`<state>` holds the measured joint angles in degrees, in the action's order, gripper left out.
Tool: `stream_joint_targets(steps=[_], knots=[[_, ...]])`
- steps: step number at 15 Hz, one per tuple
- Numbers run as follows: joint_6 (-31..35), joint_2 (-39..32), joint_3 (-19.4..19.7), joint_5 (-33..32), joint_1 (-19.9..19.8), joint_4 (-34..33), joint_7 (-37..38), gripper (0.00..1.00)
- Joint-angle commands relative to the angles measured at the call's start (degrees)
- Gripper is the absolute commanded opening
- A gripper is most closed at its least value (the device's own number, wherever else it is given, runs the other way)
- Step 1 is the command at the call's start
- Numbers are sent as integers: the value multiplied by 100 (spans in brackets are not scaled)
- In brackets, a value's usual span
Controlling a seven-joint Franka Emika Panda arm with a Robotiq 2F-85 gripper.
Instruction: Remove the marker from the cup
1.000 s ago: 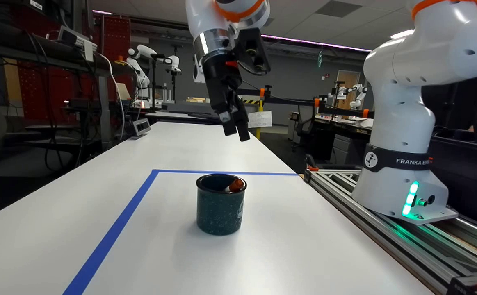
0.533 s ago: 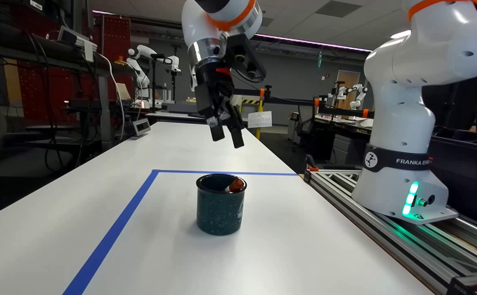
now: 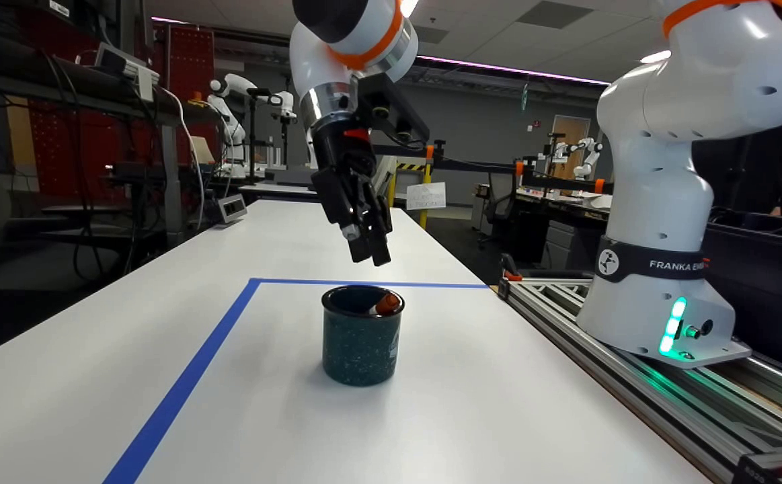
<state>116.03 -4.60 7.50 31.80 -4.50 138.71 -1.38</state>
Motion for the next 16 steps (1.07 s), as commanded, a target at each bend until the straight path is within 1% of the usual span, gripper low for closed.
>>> stream_joint_targets(steps=[1,2,5,10,11,12,13,16], knots=[[-108,-266,-79,164,-101,-139,-43,54],[-110,-327,-80,174,-111,-143,-60,55],[-105,-492,-80,178,-157,-164,-53,56],[-111,-646,-89,180,-241,-220,-34,45],[-111,-668,-89,188,-256,-227,-38,46],[-110,-684,-88,187,-266,-233,-32,43],[-109,-701,-90,183,-274,-242,-29,44],[-97,-758,-109,187,-277,-281,-16,43]])
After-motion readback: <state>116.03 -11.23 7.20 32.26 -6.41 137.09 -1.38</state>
